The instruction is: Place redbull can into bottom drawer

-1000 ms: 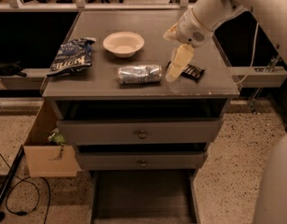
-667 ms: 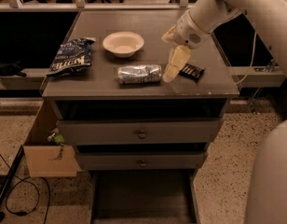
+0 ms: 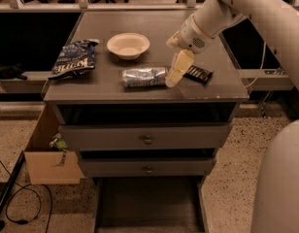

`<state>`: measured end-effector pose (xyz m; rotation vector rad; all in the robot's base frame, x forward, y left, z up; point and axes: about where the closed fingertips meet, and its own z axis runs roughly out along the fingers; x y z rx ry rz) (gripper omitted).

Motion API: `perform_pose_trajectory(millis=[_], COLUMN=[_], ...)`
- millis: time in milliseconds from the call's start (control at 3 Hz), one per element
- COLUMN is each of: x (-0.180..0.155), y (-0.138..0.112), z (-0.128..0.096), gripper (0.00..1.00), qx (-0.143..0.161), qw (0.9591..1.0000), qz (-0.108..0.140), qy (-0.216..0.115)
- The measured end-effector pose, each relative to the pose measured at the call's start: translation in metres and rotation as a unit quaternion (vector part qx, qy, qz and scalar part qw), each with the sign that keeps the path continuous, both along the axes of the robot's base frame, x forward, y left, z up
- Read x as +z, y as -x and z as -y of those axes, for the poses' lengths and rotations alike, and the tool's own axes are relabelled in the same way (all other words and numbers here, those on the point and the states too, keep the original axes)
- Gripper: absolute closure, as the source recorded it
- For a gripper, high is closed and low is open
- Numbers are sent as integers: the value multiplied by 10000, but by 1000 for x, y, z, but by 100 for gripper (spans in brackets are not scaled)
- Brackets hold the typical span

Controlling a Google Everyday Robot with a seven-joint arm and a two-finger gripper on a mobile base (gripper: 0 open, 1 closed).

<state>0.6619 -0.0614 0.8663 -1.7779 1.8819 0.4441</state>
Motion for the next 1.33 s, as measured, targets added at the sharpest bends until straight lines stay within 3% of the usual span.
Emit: perform_pose_trajectory(millis=[667, 1000, 1333], x=[-27, -27, -27], y=[7, 7, 7], z=[-13, -14, -14], gripper=[0, 0, 19], qx=[-31, -31, -31], qw=[9996, 9996, 9996], qz=[-258, -259, -259], qy=[-53, -54, -54])
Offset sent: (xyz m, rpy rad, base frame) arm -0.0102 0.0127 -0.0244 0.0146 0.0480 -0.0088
